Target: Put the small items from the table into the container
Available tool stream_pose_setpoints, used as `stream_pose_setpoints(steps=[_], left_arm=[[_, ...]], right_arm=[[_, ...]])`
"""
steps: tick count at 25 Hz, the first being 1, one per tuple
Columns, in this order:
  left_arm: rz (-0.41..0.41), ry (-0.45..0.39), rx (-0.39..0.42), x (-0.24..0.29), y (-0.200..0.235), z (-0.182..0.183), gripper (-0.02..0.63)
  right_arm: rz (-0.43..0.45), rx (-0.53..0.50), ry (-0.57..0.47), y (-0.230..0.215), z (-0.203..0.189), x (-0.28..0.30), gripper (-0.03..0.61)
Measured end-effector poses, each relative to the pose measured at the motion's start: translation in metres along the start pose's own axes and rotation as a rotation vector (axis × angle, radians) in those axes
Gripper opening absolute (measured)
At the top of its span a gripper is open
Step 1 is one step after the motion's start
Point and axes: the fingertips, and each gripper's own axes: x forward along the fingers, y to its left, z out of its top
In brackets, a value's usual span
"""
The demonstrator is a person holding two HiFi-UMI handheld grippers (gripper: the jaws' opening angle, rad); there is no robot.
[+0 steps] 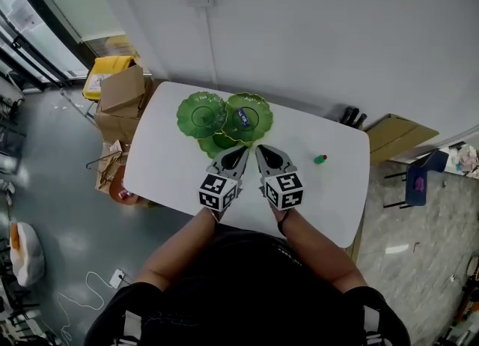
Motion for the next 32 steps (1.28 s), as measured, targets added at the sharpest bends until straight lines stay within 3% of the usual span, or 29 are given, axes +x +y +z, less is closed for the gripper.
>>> stream_pose_setpoints(steps=[8,13,21,32], left_arm=[[0.005,-0.052,0.028,-0.01,-0.039,0.009,0.008],[0.035,0.004,0.044,-0.01,-0.046,0.002,0.008],[0.036,-0.016,0.018,-0.008,-0.055,0.001,0.008],[-0.144,-0.001,0.024,0.018,-0.086,-0.005,0.008]], right_arm=[[0.012,-0.016,-0.051,0.008,0.001,-0.047,0.017],[0.0,-0.007,-0.065,0.002,0.0,-0.061,0.017],[-0.019,0.014,-0.059,-0.004,-0.008,-0.072,0.017],[-0.147,0.081,-0.063,-0.025,-0.018,-0.09,0.018]])
